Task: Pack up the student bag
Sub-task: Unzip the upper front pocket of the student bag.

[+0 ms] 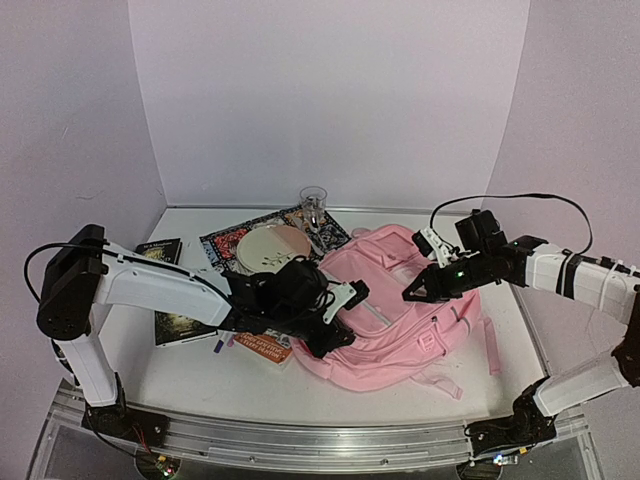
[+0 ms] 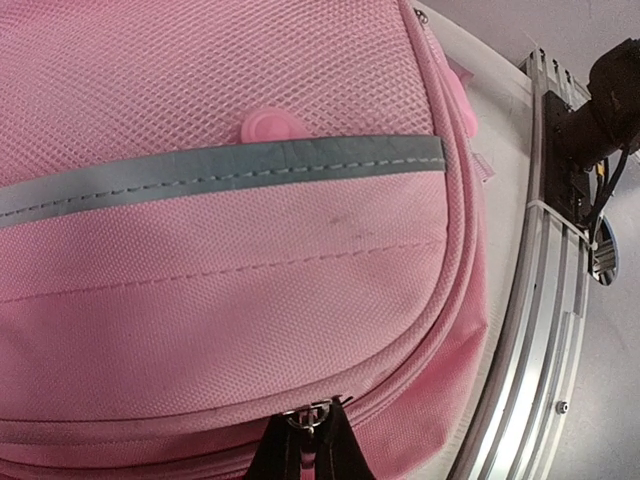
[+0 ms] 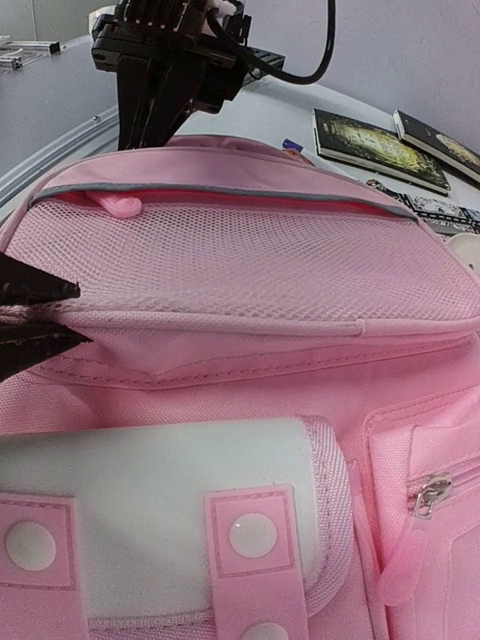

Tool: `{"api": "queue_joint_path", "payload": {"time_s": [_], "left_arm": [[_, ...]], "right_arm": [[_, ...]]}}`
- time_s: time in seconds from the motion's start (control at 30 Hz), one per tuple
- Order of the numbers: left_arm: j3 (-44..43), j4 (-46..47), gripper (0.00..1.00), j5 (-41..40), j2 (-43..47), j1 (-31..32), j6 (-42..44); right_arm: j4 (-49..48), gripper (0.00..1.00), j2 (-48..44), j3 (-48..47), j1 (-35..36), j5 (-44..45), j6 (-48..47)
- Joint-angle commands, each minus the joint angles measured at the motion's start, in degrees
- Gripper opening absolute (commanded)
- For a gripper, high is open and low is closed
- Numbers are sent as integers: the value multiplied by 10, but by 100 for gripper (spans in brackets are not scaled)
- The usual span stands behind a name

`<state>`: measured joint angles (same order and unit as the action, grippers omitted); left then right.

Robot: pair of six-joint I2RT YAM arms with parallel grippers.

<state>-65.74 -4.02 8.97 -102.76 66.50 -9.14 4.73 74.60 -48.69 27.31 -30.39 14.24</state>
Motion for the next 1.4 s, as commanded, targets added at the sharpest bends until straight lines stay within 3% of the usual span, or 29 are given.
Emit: {"api": "queue_joint_path", "payload": {"time_s": [0.0,0.53,0.63,0.73,0.87,1.07,1.13,1.27,1.37], "left_arm": [[17,-30,0,-27,38,2,-1],[11,-174,0,-157,102,-42,-11],[-14,-178,0,-133,96,-48,-11],[-58,-179,0,-51,70,-47,-17],[-119,-179,0,25,33,-47,-32],[-183,-206,0,80,13,-47,-45],[-203,-227,0,86,6,-47,-47],[-232,-258,0,109,-9,-47,-60],[-246,-263,0,133,-19,-47,-72]], "right_arm": [[-55,0,-20,-37,-12,-24,-30],[20,0,-79,-20,-75,85,-62],[27,0,-82,-16,-75,98,-63],[29,0,-88,-18,-65,74,-78],[23,11,-115,-24,-20,104,-105],[-6,40,-174,-8,41,102,-135],[-22,46,-192,3,70,100,-155],[-35,51,-187,11,130,108,-182],[-45,52,-165,16,194,176,-196]]}}
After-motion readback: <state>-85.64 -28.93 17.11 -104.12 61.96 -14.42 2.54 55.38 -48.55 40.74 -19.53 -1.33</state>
